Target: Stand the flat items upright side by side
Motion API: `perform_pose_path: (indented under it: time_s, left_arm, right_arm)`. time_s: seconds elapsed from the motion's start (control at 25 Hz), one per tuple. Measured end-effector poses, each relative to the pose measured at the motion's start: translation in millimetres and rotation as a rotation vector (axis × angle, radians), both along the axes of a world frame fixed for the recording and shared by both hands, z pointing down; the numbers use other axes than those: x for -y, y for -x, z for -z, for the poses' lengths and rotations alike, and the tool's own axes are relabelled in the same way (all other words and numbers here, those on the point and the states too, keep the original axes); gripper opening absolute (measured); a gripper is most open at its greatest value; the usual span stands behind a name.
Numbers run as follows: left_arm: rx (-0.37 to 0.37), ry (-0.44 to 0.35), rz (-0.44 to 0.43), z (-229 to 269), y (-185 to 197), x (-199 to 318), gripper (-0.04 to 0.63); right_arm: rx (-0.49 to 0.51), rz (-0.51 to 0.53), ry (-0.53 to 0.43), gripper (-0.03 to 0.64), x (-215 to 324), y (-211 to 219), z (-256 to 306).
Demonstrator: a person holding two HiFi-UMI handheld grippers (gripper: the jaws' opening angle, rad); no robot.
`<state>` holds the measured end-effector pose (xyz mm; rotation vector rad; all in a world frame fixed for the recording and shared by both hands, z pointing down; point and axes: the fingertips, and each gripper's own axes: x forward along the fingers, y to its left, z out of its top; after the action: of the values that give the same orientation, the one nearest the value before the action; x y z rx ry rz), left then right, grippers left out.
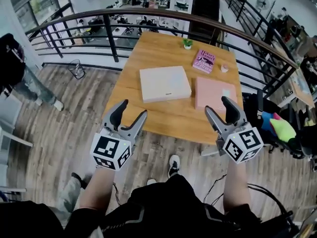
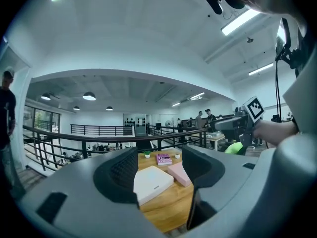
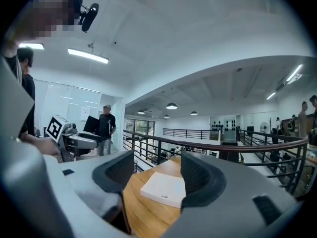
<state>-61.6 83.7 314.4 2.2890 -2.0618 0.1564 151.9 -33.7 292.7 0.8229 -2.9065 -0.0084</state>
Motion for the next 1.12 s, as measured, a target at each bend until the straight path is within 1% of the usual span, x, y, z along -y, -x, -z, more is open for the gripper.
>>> perform_pose_path:
  time_s: [0.32,0.52,0.64,0.8,0.96,1.12]
  left_arm:
    - [0.040,0.019,0.071,7.3,11.7,62.6,0.293]
    - [0.023,0.030,0.117,4.5,12.9,103.4,0.293]
    - [0.026,0.049,0.135,3.3,12.7,129.0,0.293]
    - [0.025,0.085,0.155,-5.6,8.5,158.8,0.293]
    - [0.035,0.127,0.167,-22.4,4.1,179.6,0.293]
    - [0.045,0.187,0.176,-46.2,15.5,190.1,0.293]
  right_arm:
    - [0.019,0.083,-0.007,0.305,82.1,20.3,1.1]
    - [0.013,0.135,-0.008,0.310,126.4,24.2,-2.6]
    - [0.011,0.164,-0.005,0.314,153.1,25.9,-4.9]
    - [0.006,0.199,0.020,0.324,184.4,26.1,-18.6]
    - [-0.023,0.230,0.035,0.333,204.6,26.3,-41.6]
    - [-0.056,0.245,0.068,0.342,216.1,35.2,-67.7]
